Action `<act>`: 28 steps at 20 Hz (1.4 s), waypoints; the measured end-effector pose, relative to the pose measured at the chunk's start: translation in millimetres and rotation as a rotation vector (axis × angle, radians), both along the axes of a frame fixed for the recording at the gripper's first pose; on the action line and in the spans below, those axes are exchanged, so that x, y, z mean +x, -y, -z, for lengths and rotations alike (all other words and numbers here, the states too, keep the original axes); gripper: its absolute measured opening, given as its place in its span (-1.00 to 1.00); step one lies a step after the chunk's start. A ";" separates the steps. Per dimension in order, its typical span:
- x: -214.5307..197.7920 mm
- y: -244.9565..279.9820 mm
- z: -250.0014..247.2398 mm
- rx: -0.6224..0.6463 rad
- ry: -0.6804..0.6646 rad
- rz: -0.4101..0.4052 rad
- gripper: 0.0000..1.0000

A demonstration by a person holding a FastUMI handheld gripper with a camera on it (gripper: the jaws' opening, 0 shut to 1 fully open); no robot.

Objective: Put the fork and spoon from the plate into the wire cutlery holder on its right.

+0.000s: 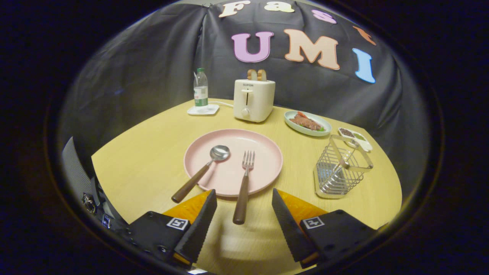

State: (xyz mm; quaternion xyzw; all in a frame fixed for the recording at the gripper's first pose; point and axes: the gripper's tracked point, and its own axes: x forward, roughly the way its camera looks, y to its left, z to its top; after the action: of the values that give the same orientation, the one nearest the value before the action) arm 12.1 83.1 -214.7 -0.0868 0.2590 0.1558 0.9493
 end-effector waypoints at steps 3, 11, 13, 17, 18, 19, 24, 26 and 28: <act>1.5 -0.7 4.5 0.003 -0.014 0.003 0.62; 0.7 0.5 6.6 0.017 -0.053 0.028 -0.40; 5.3 1.1 11.8 0.025 -0.075 0.043 -0.63; 0.6 1.8 7.0 0.042 -0.102 0.066 -0.83; -0.5 2.2 5.4 0.050 -0.106 0.065 -0.83; -1.7 0.9 4.2 0.060 -0.107 0.058 -0.83; -7.5 -1.9 -3.0 0.041 -0.102 0.021 -0.83; -9.1 -1.2 -12.5 0.030 -0.091 0.009 -0.83; -11.3 -0.7 -22.4 0.046 -0.095 0.005 -0.83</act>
State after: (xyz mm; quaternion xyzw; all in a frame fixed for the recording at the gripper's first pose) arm 0.9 83.8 -192.4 -0.0570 0.3003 0.1634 0.9380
